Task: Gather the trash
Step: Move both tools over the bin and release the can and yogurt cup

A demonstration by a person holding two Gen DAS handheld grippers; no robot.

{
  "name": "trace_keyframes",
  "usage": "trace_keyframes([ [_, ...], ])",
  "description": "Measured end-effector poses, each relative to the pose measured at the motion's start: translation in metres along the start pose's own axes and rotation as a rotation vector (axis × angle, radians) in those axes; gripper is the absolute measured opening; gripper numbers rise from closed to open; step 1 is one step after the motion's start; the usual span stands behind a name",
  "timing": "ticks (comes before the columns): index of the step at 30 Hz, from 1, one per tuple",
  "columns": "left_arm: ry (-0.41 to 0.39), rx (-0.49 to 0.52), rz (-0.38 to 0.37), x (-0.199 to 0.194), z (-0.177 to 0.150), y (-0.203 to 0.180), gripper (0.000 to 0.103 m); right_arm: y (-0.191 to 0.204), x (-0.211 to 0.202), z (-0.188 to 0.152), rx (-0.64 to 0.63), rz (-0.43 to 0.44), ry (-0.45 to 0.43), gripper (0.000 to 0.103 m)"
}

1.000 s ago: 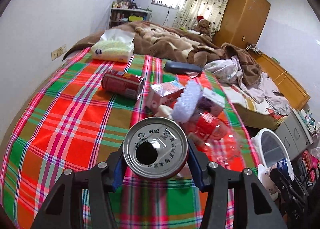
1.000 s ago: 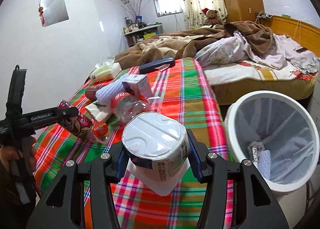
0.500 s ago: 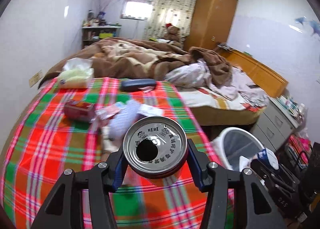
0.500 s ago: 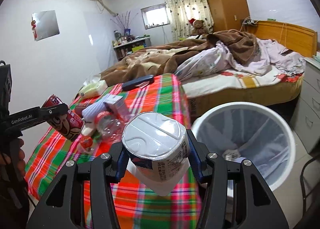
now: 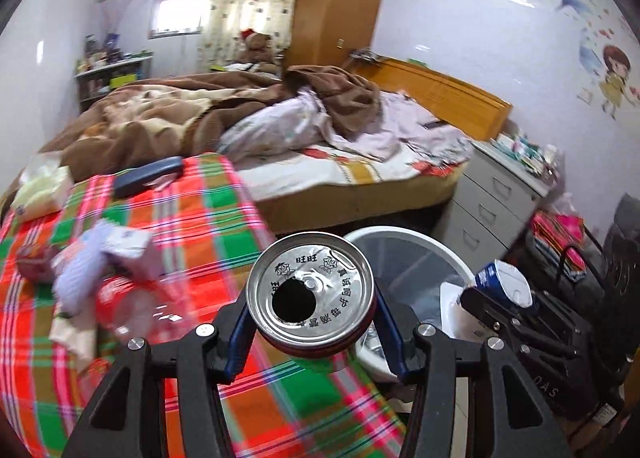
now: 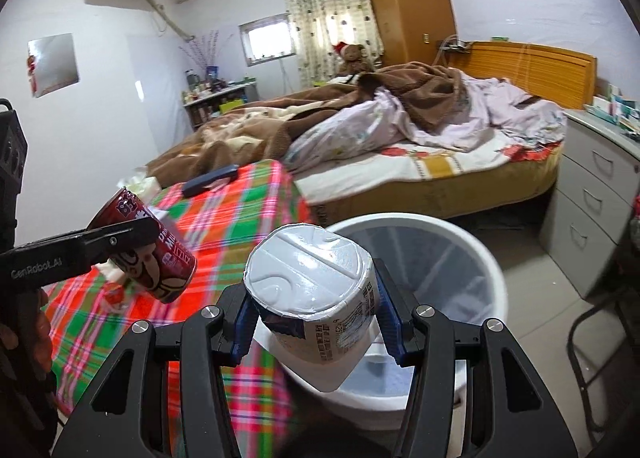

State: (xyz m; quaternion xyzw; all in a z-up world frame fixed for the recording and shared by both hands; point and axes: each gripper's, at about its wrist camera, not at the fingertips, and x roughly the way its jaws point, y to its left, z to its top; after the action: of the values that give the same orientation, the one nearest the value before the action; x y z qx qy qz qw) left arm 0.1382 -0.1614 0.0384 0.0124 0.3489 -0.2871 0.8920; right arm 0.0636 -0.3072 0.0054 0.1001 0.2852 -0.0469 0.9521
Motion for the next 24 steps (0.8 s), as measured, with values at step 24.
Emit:
trace_keyframes([
  [24,0.157,0.091,-0.128,0.100,-0.012,-0.062,0.056,-0.067,0.041,-0.012,0.065,-0.093,0.161,0.053],
])
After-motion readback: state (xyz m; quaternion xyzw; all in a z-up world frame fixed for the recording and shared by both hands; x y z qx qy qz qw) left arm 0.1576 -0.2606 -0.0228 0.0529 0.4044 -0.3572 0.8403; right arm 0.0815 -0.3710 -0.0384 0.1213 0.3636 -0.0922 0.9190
